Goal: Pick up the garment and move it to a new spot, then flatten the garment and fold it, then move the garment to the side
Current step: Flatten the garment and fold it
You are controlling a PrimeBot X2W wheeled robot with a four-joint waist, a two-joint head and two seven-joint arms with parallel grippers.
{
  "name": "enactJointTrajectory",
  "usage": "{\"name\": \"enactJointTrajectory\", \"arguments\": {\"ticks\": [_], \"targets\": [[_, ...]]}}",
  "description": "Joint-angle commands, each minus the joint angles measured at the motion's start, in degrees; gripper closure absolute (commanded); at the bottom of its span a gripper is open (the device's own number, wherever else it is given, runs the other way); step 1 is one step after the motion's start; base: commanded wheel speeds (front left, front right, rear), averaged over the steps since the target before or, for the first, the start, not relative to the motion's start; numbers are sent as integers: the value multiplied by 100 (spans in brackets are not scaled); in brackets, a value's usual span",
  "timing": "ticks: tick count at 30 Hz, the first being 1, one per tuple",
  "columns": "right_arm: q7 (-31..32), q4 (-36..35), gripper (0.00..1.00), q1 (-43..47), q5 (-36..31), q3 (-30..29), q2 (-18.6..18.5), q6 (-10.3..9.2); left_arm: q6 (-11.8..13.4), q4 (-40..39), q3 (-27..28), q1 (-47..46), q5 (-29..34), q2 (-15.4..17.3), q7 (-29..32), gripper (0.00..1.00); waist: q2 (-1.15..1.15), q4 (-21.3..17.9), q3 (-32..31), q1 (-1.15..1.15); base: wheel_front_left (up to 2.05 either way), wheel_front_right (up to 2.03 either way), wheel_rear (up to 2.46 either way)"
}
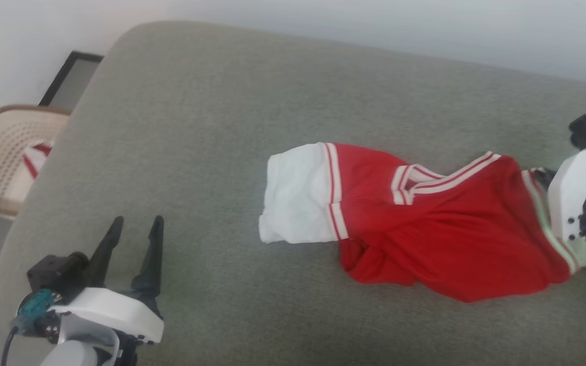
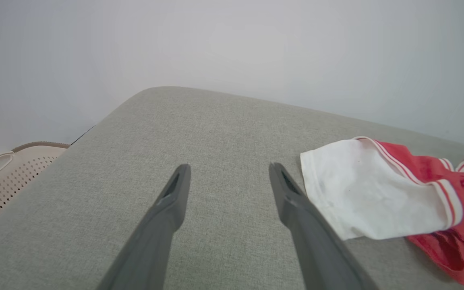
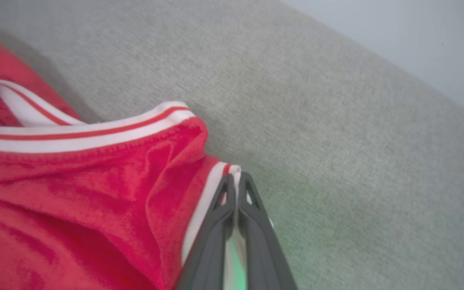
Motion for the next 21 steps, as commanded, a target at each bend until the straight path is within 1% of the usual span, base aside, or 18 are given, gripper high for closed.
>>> {"name": "enactJointTrajectory", "arguments": {"ticks": [1, 6, 11, 16, 21], "targets": [[-83, -176, 100, 92, 108, 95, -77, -10, 41, -19, 32, 53, -19, 42, -26, 0, 0, -107, -80, 0, 0, 0, 0], [-350, -1547, 100, 454, 747, 787, -721, -10, 85, -116, 97, 171, -47, 123, -1, 0, 0, -343, -213, 0, 0, 0, 0], [-549, -2598, 100, 824, 1244, 1228, -1341, -10, 133, -177, 176, 307, -102, 211, 24, 0, 0, -559, -329, 0, 0, 0, 0], [-605, -3369, 100, 1181, 1579, 1622, -1891, -9, 161, -241, 257, 436, -168, 284, 30, 0, 0, -750, -407, 0, 0, 0, 0], [-533, -3881, 100, 1556, 1841, 2047, -2350, -9, 190, -291, 310, 515, -220, 340, 39, 0, 0, -880, -468, 0, 0, 0, 0]]}}
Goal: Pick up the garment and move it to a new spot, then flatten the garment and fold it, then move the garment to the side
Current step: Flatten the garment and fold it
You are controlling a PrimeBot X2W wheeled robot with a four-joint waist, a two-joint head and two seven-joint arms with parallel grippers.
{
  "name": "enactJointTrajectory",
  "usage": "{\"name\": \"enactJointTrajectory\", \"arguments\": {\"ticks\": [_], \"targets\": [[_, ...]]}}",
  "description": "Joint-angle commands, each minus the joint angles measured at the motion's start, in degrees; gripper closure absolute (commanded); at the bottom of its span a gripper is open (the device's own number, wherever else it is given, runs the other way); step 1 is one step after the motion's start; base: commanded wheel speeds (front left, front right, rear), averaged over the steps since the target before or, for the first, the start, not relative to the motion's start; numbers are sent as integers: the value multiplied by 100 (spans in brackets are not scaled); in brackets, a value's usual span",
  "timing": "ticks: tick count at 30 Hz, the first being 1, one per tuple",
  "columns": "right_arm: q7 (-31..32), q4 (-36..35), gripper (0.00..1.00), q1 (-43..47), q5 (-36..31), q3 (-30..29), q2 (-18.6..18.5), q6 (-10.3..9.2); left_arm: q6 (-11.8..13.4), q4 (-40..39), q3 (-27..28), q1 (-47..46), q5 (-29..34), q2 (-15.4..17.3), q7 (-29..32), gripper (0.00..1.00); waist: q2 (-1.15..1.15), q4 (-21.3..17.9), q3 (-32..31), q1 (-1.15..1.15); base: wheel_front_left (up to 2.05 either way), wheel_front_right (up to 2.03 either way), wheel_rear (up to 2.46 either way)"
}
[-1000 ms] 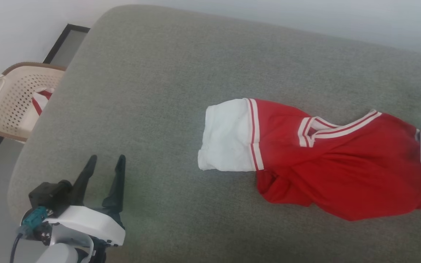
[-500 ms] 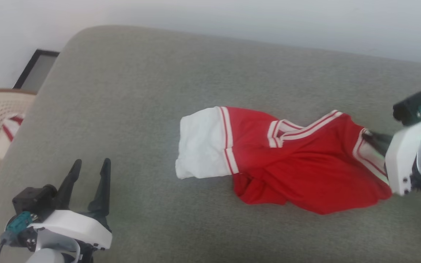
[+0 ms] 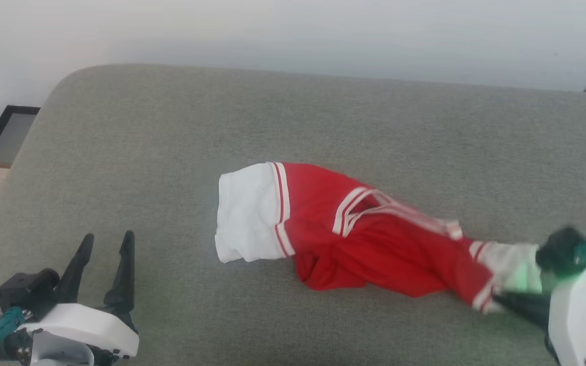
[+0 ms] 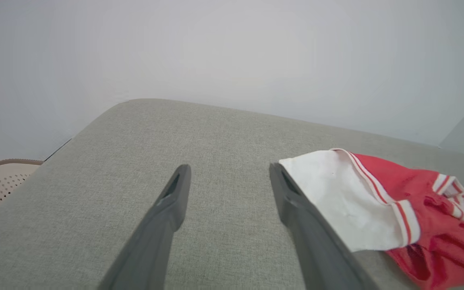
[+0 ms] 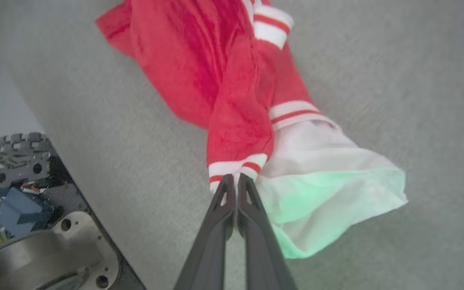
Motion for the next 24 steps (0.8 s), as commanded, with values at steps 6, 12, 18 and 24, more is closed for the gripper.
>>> {"name": "enactJointTrajectory", "arguments": {"ticks": [6, 12, 18, 24], "targets": [[55, -107, 100, 432, 262, 541, -365, -8, 59, -61, 56, 159, -85, 44, 23, 0, 0, -168, -48, 0, 0, 0, 0], [-180, 367, 33, 357, 194, 620, -149, -9, 53, -79, 46, 128, -115, 48, 28, 0, 0, -263, -36, 0, 0, 0, 0], [-335, 673, 0, 231, 335, 477, 146, -9, 81, -63, 61, 188, -130, 78, 37, 0, 0, -377, -77, 0, 0, 0, 0], [-447, 956, 0, 272, 588, -54, 205, -9, 117, -103, 72, 292, -143, 133, 61, 0, 0, -490, -176, 0, 0, 0, 0]]}}
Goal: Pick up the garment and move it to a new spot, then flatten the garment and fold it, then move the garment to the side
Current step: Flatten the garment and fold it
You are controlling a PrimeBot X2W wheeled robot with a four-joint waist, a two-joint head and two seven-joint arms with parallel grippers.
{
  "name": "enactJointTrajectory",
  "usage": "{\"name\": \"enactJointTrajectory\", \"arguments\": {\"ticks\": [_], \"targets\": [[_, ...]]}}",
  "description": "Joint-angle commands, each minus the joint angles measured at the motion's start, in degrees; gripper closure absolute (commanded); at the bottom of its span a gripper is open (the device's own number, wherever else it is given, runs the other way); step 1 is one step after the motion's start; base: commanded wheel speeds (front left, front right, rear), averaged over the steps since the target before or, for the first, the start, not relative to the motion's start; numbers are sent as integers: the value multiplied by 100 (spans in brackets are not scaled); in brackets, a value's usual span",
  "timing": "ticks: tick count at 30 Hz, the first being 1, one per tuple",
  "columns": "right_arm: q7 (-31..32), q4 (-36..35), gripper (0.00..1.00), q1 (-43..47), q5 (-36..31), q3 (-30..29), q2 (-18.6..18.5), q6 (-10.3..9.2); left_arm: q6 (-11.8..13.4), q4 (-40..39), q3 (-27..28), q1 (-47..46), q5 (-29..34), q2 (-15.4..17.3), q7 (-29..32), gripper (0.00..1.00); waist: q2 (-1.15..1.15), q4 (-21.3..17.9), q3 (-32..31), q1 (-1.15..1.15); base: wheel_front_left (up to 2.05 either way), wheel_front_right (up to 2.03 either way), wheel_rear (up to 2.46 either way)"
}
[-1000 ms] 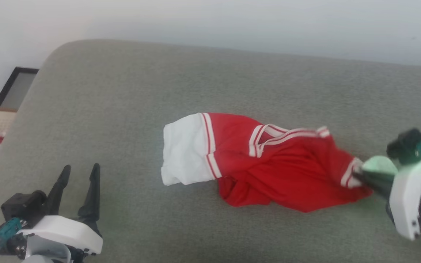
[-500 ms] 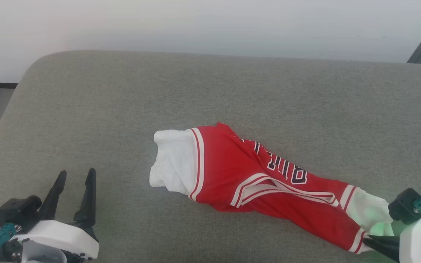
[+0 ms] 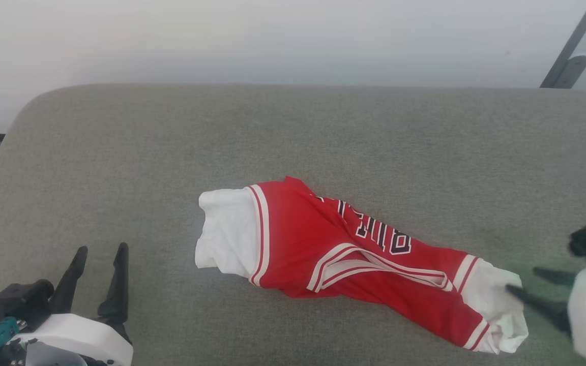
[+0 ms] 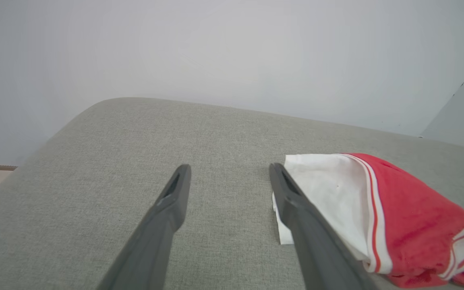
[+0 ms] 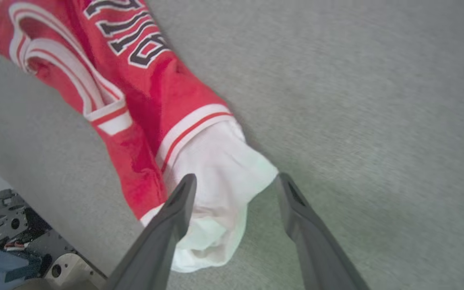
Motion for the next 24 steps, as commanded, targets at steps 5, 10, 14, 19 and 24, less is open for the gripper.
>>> {"name": "enactJointTrajectory", "arguments": {"ticks": [5, 10, 14, 19, 24], "targets": [[116, 699, 0, 208, 39, -599, 226, -8, 56, -47, 15, 132, -57, 40, 14, 0, 0, -58, -96, 0, 0, 0, 0], [438, 1151, 0, 402, 33, -941, 611, -7, 80, -65, 1, 136, -31, 52, -6, 0, 0, -29, -109, 0, 0, 0, 0], [700, 1426, 0, 470, -124, -1118, 1060, -7, 125, -31, 19, 117, 11, 37, -45, 0, 0, 47, -69, 0, 0, 0, 0], [897, 1726, 0, 386, -386, -1239, 1476, -7, 190, -5, 94, 103, 70, -1, -115, 0, 0, 151, -8, 0, 0, 0, 0], [975, 1937, 100, 314, -688, -1308, 1680, -7, 231, 7, 201, 154, 115, -55, -176, 0, 0, 271, 34, 0, 0, 0, 0]]}}
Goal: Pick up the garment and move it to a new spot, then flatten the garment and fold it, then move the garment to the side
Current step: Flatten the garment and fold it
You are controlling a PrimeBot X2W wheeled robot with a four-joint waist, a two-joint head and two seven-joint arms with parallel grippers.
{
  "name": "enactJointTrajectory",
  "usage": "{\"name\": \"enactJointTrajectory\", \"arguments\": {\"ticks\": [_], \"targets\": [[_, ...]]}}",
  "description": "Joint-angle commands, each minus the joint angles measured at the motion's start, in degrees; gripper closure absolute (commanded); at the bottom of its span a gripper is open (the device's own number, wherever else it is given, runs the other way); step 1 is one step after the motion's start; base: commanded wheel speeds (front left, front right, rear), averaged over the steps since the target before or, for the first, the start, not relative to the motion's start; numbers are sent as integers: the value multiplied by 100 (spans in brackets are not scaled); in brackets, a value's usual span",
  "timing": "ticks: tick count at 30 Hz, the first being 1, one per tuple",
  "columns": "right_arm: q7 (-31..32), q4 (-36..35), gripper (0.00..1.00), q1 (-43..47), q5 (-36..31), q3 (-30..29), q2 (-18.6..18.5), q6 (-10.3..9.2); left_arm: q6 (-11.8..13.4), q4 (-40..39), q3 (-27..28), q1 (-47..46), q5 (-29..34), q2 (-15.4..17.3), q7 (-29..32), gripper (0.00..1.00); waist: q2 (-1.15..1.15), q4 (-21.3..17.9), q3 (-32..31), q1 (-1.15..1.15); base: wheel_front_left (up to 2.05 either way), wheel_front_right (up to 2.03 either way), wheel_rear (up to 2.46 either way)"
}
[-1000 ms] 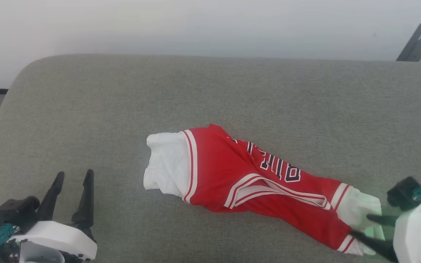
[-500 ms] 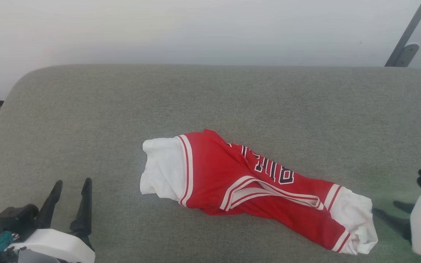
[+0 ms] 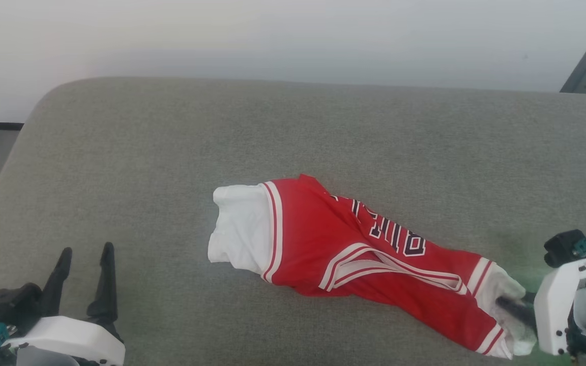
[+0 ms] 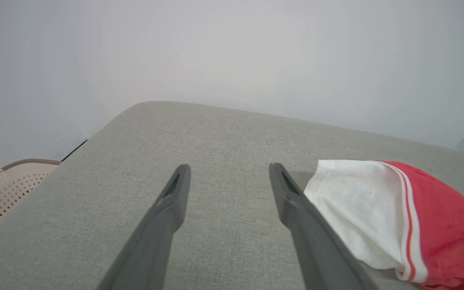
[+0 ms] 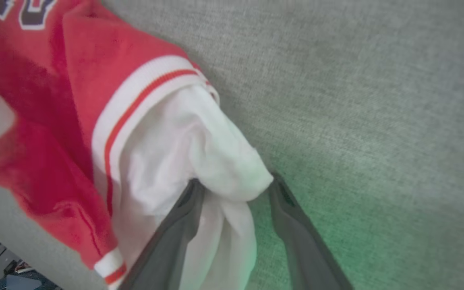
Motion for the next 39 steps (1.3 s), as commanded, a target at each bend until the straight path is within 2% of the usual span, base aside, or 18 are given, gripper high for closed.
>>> {"name": "enactJointTrajectory", "arguments": {"ticks": [1, 11, 20, 24, 30, 32, 33, 34, 39], "targets": [[9, 125, 100, -31, -135, -34, 61, -2, 7, 6, 44, 44, 39, -42, -50, 0, 0, 53, 23, 0, 0, 0, 0], [-19, 160, 100, -413, -558, -508, -69, -6, -24, -3, 192, 94, 119, -143, -101, 0, 0, 121, 103, 0, 0, 0, 0], [-157, 470, 100, -1120, -1351, -1097, -277, -6, -126, 37, 172, -85, 219, -253, -118, 0, 0, 226, 260, 0, 0, 0, 0], [-168, 942, 100, -1406, -1612, -1260, -165, -6, -194, 107, 120, -178, 255, -302, -121, 0, 0, 299, 351, 0, 0, 0, 0], [-237, 1847, 99, -1643, -1788, -1242, 197, -6, -278, 225, 35, -310, 278, -372, -124, 0, 0, 401, 406, 0, 0, 0, 0], [-292, 2128, 64, -1715, -1761, -1242, 346, -6, -312, 253, 7, -375, 279, -381, -119, 0, 0, 415, 405, 0, 0, 0, 0], [-324, 2241, 9, -1744, -1772, -1207, 405, -6, -326, 263, -10, -404, 283, -382, -100, 0, 0, 418, 400, 0, 0, 0, 0], [-341, 2327, 0, -1778, -1779, -1176, 442, -6, -349, 259, -35, -423, 285, -374, -80, 0, 0, 419, 393, 0, 0, 0, 0], [-475, 2493, 0, -1945, -1758, -993, 503, -6, -471, 220, -106, -565, 238, -270, 75, 0, 0, 338, 309, 0, 0, 0, 0]]}}
